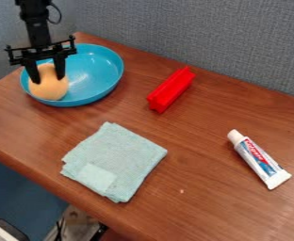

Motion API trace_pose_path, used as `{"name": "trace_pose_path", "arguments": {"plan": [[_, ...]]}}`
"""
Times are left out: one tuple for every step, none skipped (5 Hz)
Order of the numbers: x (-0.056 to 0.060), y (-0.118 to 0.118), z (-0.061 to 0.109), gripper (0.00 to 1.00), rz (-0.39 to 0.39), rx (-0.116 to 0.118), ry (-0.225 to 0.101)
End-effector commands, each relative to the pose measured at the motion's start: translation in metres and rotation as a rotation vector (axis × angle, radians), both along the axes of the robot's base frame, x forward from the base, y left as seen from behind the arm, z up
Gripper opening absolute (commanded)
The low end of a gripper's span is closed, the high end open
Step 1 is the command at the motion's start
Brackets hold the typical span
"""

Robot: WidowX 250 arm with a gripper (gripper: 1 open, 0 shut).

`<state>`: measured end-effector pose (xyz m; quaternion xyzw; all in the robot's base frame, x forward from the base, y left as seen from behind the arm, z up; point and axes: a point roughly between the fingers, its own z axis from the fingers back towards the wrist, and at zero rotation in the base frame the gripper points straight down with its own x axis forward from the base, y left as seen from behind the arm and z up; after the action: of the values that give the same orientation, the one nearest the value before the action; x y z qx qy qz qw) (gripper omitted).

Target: Put the yellow ball on the blue plate

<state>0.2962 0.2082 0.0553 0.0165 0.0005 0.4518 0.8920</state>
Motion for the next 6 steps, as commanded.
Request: {"name": "trace_pose_path", "arguments": {"plan": [[-0.004,0.012,0.002,0.00,0.022,0.020,-0.005],[-0.004,0.012,0.001,0.00,0.023,0.019,-0.002],[-0.003,0.011,0.006,1.00,0.015,0.020,-0.001],[-0.002,0.010,0.012,1.00,0.010,0.018,0.000],[-0.001,0.008,0.019,1.00,0.005,0.011,-0.003],[0.001,0.006,0.026,1.00,0.002,0.003,-0.007]]}}
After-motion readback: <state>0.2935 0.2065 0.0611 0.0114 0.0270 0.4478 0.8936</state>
